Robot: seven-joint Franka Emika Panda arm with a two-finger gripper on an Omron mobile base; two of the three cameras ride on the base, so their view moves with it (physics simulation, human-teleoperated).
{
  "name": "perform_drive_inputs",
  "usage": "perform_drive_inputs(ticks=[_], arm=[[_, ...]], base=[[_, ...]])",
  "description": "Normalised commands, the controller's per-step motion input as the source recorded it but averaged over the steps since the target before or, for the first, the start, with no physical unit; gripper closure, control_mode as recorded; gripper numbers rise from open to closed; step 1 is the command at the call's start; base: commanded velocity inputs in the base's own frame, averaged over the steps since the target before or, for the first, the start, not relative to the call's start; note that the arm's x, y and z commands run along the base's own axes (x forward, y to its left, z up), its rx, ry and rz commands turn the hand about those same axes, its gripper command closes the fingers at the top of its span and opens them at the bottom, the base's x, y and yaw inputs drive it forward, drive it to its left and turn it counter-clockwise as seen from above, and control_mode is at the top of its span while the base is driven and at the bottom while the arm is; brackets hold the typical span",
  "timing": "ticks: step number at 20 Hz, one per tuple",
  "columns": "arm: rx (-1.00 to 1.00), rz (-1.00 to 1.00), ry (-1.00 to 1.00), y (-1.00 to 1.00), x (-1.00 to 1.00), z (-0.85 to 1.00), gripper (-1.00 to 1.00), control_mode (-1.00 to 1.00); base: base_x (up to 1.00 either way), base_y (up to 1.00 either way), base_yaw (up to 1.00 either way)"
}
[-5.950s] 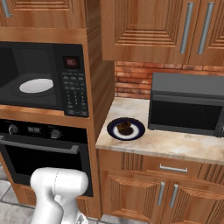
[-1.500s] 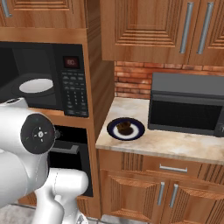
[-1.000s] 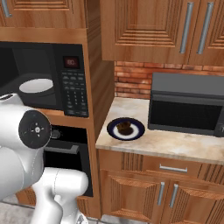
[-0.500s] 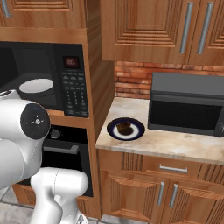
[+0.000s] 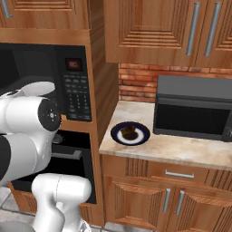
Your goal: Pick the sweet potato from the counter and place it in the microwave. Then turn on the microwave.
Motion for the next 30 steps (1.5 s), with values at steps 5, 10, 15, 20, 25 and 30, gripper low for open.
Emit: perform_drive_inputs(ticks=[5, 10, 15, 20, 25, 30], arm=[[0.00, 0.05, -0.01, 0.14, 0.14, -0.10, -1.00, -1.00], [0.00, 0.03, -0.03, 0.17, 0.10, -0.09, -1.00, -1.00], [0.00, 0.01, -0.02, 0.18, 0.10, -0.09, -1.00, -1.00], [0.00, 0.01, 0.00, 0.16, 0.15, -0.11, -1.00, -1.00], [0.00, 0.02, 0.00, 0.19, 0.20, -0.15, -1.00, -1.00], [0.00, 0.03, 0.00, 0.21, 0.21, -0.17, -1.00, -1.00]], base=[[0.00, 0.00, 0.00], [0.00, 0.00, 0.00], [0.00, 0.00, 0.00], [0.00, 0.00, 0.00], [0.00, 0.00, 0.00], [0.00, 0.00, 0.00]])
